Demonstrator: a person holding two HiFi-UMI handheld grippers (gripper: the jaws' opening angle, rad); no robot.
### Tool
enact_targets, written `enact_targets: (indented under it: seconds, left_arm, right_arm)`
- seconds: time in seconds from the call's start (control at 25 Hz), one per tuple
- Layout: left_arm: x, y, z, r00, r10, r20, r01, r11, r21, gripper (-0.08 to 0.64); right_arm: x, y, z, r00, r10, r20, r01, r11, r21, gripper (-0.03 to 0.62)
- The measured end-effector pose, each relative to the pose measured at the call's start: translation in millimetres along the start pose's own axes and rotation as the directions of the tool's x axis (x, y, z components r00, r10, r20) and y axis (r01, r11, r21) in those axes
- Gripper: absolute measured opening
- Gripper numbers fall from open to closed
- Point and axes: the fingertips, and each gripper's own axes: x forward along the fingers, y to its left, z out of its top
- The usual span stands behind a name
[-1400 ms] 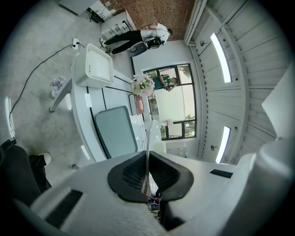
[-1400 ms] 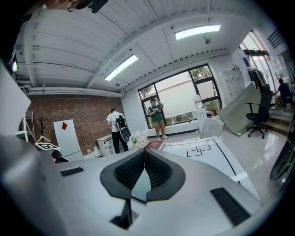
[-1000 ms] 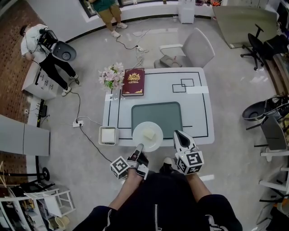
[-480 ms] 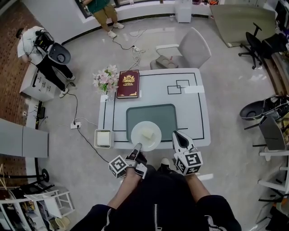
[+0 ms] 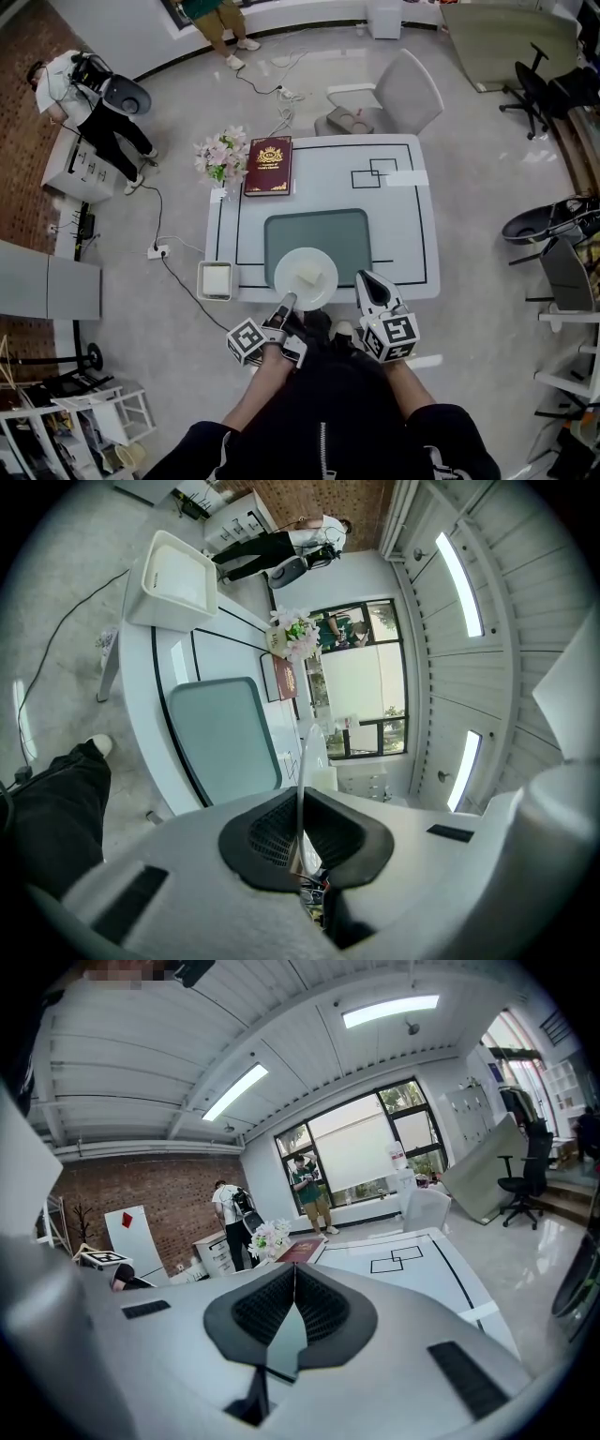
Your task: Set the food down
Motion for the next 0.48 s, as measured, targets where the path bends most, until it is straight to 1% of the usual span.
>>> enact_targets:
  seconds: [0.2,0.48]
  left_arm:
    - [12,1,10,1.000,-0.001,-0.022,0.000,1.000,-0.012,0.014]
    - [35,0,33,0.998,0.003,-0.055,-0.004,1.000,-0.019,0.014]
  right_arm:
    - [16,0,6,1.000,-0.012,-0.007,0.012,1.000,-0.013,0.009]
    - [42,-3,15,0.999,-0.037,-0.025,0.036,0.999,-0.029,0.009]
